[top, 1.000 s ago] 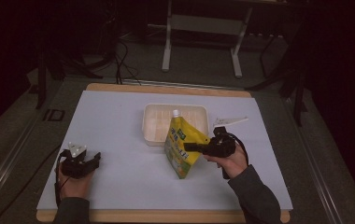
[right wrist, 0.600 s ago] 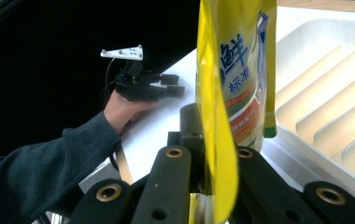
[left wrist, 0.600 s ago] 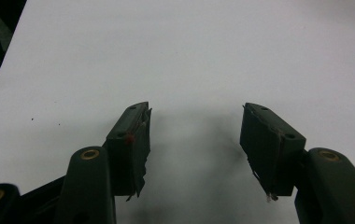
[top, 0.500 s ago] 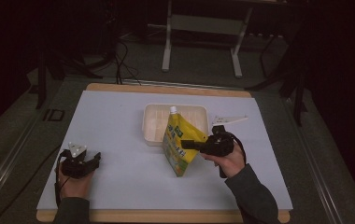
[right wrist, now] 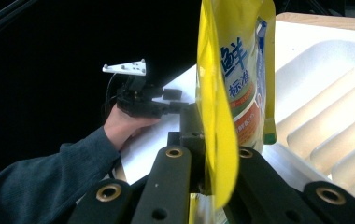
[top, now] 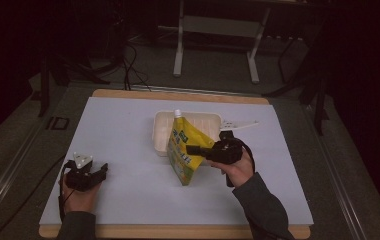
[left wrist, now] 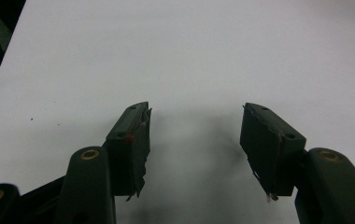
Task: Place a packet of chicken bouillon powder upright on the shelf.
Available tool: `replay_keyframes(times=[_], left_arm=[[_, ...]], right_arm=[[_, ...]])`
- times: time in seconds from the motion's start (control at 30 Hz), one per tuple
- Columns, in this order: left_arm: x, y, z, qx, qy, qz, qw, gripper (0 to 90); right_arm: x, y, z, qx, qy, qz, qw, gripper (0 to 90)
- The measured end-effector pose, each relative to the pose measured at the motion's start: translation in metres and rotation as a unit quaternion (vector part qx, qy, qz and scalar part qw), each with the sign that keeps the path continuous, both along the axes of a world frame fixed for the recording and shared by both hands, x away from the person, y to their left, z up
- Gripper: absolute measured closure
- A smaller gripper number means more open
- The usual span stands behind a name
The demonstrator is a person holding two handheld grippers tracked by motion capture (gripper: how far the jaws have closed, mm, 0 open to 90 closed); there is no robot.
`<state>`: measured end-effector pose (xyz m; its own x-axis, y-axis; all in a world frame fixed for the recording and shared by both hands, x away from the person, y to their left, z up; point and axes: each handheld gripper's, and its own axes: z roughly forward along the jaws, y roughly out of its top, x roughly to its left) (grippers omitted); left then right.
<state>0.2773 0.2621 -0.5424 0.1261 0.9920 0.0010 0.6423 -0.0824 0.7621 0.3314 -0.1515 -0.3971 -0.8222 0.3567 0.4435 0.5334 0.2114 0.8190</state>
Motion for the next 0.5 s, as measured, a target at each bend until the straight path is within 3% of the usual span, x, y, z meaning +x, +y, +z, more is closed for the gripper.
replay_keyframes(times=[0.5], left_arm=[[0.0000,-0.0001,-0.0001,0.000,-0.001,0.000,1.0000,42.3]], right_arm=[[0.0095,0.0106,-0.0001,0.000,-0.007,-0.035,0.9994,90.0]])
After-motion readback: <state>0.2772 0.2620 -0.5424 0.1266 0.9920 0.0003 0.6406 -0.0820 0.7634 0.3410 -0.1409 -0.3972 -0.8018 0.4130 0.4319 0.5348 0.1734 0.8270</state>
